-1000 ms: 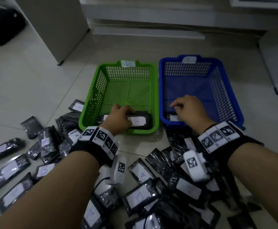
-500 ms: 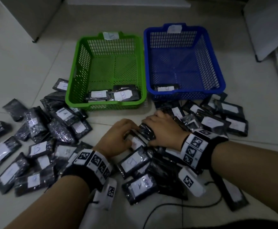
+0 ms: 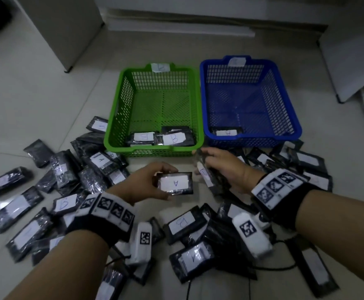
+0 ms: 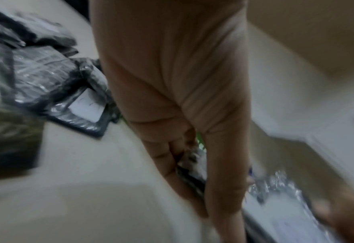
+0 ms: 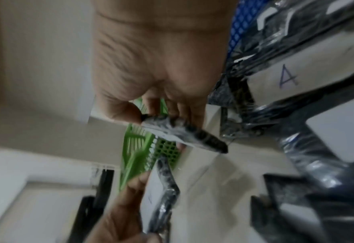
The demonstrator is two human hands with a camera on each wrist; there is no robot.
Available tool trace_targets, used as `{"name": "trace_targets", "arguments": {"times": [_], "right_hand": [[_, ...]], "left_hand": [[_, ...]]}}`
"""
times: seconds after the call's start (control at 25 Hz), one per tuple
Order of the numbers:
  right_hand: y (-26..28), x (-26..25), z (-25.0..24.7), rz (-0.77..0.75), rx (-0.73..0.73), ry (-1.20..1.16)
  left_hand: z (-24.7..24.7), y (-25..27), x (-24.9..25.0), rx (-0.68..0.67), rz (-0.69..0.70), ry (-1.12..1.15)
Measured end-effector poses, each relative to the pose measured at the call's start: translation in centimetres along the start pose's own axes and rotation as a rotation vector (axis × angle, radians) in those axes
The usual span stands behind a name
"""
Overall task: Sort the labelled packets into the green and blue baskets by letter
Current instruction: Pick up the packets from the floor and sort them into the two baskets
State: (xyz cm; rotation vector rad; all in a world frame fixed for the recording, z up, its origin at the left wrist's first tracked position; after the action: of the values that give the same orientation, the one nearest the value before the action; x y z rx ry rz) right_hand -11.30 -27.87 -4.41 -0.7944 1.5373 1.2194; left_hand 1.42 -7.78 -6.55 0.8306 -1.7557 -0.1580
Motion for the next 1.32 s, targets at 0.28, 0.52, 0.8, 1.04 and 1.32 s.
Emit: {"name": "trace_targets", "arguments": {"times": [0.28,0.52,0.8,1.04,1.32], "right_hand": [[-2.1,-2.4,-2.0,0.006,0.072,-0.326],[-3.1,-4.5,-5.2,-0.12,0.211,-0.209],[-9.4,-7.0,-2.7,-0.406,0.148,0.554],[-11.4,-4.5,0.8,-0.403,-0.044,0.847],[-6.3,-3.7,-7.5,-0.45,0.417,0.774]], "left_hand": [[-1.9,0.7,4.1,0.061,0.032,0.305],[-1.1,-1.3,5.2,0.234,0.105,0.277],[-2.8,-1.3,5.5,0.498,0.19,0.527],[-3.8,-0.9,3.5,0.613,0.136,0.467],[-0.5,-5.0,8.1,0.552,0.127,0.193]]}}
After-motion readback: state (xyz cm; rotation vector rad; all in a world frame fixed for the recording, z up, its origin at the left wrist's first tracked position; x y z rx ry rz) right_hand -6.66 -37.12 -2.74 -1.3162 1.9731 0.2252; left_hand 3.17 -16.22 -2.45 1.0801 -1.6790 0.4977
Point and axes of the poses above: each hand's wrist, its own y-axis away from the middle knuckle, its own z-axis out of the palm, x = y × z, the point moved 1 cm from there along -y, towards the middle knuckle, and after that the axes turned 11 degrees about -z, right-handed, at the moved point
